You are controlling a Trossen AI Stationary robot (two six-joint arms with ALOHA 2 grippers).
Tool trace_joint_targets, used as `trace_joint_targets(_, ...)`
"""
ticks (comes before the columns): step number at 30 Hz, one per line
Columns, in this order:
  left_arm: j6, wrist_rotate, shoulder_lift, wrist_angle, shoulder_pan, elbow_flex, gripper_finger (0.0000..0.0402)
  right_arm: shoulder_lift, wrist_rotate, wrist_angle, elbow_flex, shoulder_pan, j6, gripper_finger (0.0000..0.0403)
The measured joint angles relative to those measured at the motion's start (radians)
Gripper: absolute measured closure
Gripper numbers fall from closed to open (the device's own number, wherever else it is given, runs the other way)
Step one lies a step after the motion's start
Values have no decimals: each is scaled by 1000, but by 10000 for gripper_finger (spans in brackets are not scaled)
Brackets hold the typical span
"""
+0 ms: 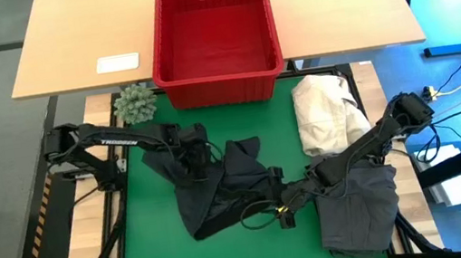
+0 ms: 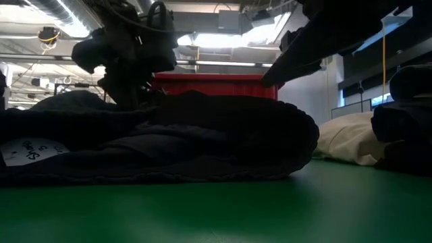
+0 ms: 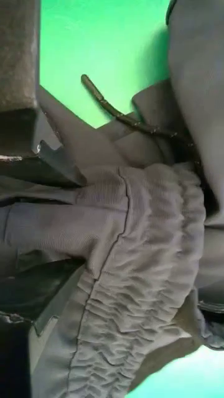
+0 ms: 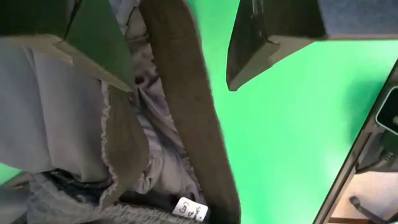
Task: Fold laundry
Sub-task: Fold the gray short
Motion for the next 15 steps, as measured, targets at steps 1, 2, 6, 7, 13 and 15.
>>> trace_joint_targets(1,7,-8,4,1,-5,0,211,1,-6,-5,0,0,-2,151)
trace_joint_targets(2,16,-18,5,4,-11,0,215,1,-6,-9,0,0,-8,151)
trace_joint_targets(6,61,-58,6,18,-37,0,249,8,32,-28,1,0,-21,151)
trace_joint_targets(7,76,-59,6,20,-44,0,262,8,45,-44,1,-2,-21,151)
trace_joint_targets(13,70,-70,0,-34,-110,60,368,8,98,-173,1,-35,52,151)
trace_joint_targets(15,55,-104,-3,-91,-145,117,387,8,99,-205,1,-50,86,151)
